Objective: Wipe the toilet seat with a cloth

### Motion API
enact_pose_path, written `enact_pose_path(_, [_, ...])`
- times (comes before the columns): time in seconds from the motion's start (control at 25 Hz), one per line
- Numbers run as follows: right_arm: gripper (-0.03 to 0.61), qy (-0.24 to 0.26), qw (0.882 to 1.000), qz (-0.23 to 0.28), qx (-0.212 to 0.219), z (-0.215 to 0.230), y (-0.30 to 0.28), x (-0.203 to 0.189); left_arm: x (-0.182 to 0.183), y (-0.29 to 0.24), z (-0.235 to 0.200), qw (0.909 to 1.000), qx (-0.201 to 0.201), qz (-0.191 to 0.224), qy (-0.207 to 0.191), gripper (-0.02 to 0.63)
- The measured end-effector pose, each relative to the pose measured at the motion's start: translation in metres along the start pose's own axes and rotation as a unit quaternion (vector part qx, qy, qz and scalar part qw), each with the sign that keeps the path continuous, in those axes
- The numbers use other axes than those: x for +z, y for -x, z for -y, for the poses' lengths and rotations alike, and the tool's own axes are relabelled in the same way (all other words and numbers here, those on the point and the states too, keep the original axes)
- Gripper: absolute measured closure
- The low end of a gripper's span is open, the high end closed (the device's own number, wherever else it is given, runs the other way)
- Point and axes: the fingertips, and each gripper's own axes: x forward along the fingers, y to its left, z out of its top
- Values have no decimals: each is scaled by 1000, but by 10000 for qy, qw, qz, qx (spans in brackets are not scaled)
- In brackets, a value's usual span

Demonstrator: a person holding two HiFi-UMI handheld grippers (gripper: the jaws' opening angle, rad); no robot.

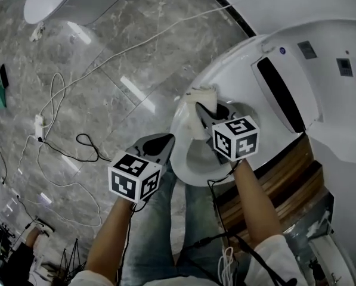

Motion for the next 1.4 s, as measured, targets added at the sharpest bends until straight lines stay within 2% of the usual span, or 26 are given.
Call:
enact_pose_path(0.08, [488,-241,9995,169,-91,20,4,14,11,-14,13,10000,-49,19,-44,601])
enact_pose_path(0.24, [488,-336,9984,336,-307,58,16,35,25,-41,39,9999,-141,14,-71,601])
enact_pose_path(0.48, [488,-819,9913,607,-830,121,59,37,21,-77,76,9993,-256,-235,-122,600])
enact_pose_path(0.68, [488,-1254,9852,587,-1009,146,96,3,6,-105,110,9973,-439,-538,-245,600])
enact_pose_path(0.84, [488,-2167,9670,585,-1203,157,134,-42,-11,-120,136,9937,-629,-832,-405,600])
enact_pose_path(1.04, [489,-2790,9474,641,-1432,174,179,-108,-28,-143,160,9885,-818,-1136,-565,601])
enact_pose_path(1.2, [489,-3132,9310,858,-1669,185,225,-150,-42,-154,184,9827,-1005,-1336,-793,601])
enact_pose_path(1.32, [489,-3340,9215,1006,-1709,188,241,-162,-52,-159,193,9797,-1064,-1454,-874,600])
enact_pose_path(1.4, [489,-3354,9199,1079,-1722,189,241,-163,-57,-160,196,9781,-1075,-1522,-926,601])
